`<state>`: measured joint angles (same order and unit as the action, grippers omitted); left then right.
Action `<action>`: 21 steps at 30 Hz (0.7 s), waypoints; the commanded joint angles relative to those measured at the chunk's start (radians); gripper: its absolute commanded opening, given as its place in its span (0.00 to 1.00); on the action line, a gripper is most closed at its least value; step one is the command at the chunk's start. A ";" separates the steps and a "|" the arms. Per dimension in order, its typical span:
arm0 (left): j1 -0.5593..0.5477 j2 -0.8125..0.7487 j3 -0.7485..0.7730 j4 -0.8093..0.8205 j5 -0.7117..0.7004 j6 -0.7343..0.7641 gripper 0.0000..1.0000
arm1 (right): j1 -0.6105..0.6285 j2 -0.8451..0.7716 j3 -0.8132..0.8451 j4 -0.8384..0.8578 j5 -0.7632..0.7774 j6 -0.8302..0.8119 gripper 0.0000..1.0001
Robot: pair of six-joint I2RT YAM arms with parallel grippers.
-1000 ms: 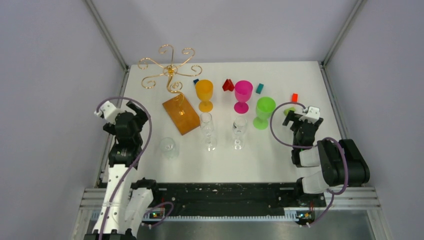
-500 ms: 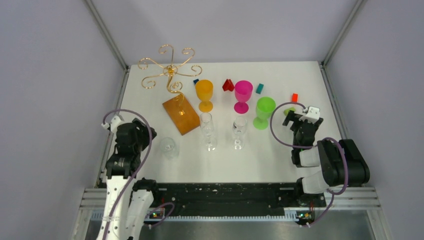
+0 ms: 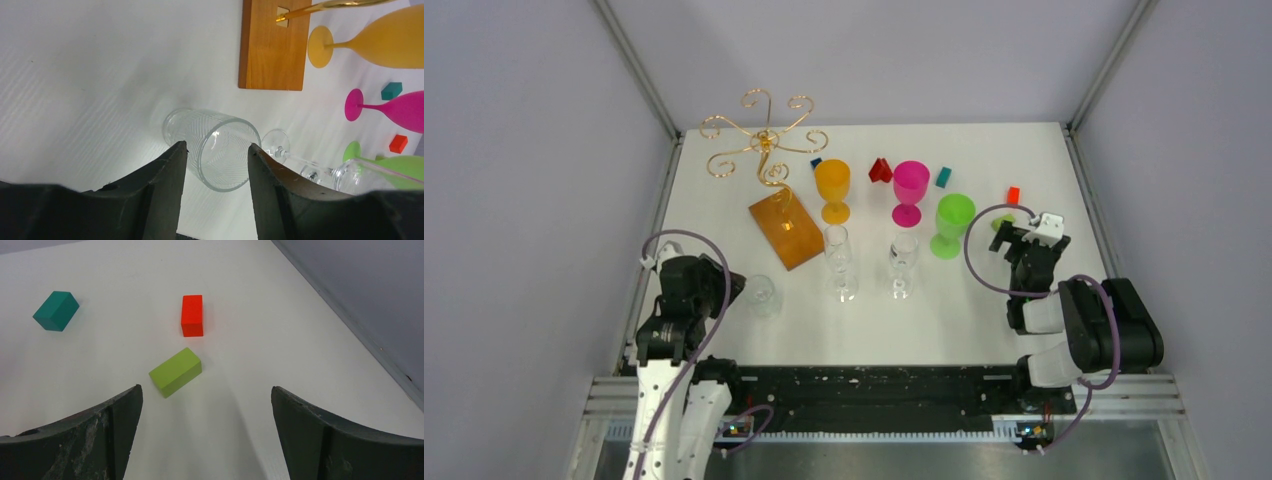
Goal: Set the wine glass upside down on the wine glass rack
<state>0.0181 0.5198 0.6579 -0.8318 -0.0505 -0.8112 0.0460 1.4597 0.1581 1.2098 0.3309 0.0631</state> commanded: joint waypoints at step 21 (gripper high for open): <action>0.002 0.016 -0.037 -0.053 0.040 -0.052 0.37 | 0.009 -0.003 0.012 0.036 -0.005 0.001 0.99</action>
<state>0.0181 0.5480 0.6346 -0.8925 -0.0006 -0.8459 0.0460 1.4597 0.1581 1.2098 0.3309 0.0631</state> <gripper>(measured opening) 0.365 0.986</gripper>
